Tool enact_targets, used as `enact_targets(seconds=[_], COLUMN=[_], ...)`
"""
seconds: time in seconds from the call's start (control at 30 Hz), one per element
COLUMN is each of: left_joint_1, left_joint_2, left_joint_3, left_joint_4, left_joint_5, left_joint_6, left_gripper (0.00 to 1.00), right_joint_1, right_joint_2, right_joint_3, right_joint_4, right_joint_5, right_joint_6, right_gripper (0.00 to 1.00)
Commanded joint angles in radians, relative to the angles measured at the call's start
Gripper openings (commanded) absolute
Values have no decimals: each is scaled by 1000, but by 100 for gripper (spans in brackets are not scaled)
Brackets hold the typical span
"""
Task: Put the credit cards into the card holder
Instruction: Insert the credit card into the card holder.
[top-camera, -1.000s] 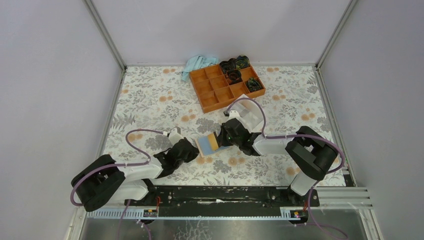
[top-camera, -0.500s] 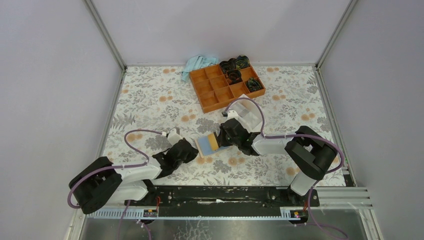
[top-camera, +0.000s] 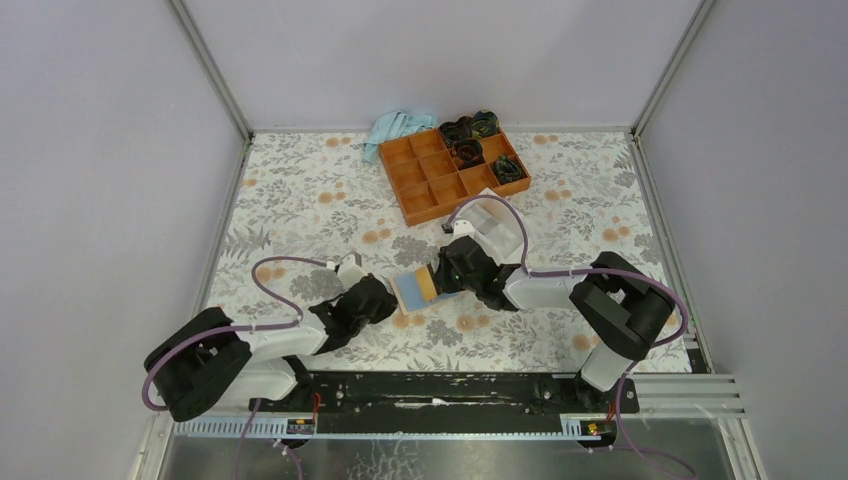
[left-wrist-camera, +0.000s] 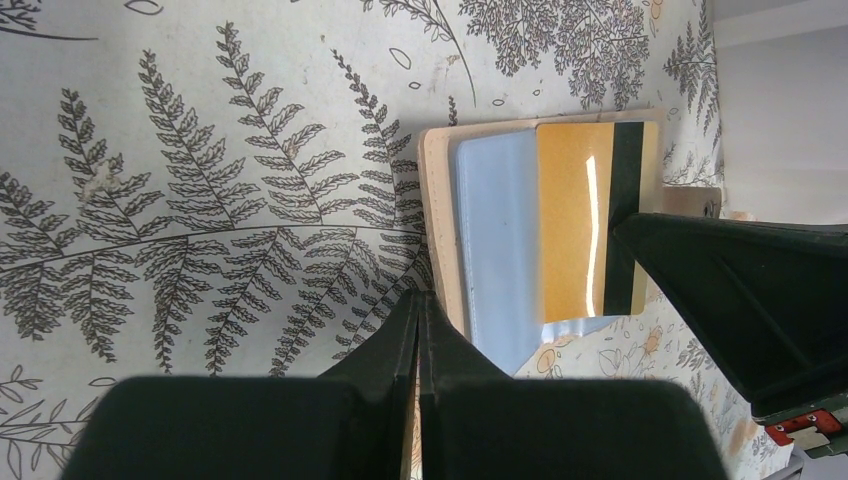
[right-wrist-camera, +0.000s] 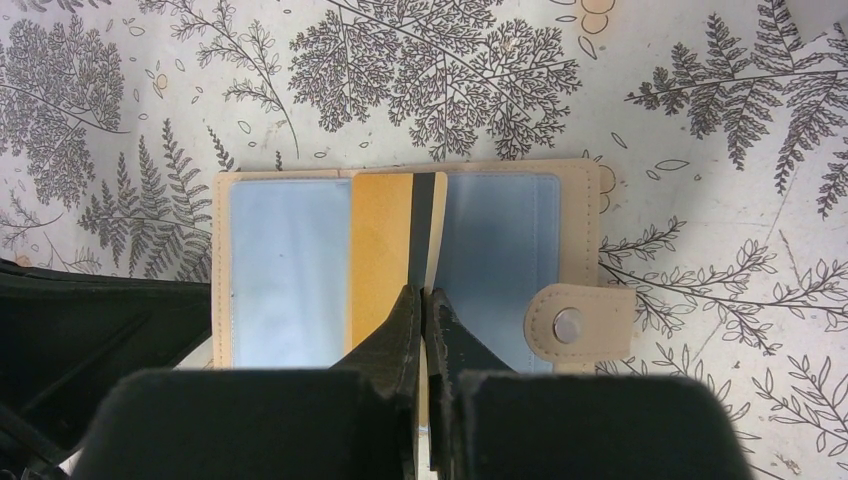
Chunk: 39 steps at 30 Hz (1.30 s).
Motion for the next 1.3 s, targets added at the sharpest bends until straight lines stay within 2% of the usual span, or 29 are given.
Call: enact_targets(seconds=[0.0,0.67,1.0,1.27], left_joint_1=[-8,-8,-8,-7], left_joint_2=[49,103,107,99], left_joint_3=[-18,-30,-35,-44], left_joint_4=[-106,-82,-85,-107], left_joint_5=[-15,-14,-12,-16], left_joint_6=[30,32,36,32], left_gripper=[1,0,0,0], right_joint_1=[35,36,37,36], right_joint_2=[41,-69,50,82], right_joint_3=[-21,-124,-88,-36], right_joint_4=[-139,-95,-64,-132], right_joint_5=[-87,-82,-129,-101], right_joint_6=[-40,8,21,26], right_gripper=[0,0,0,0])
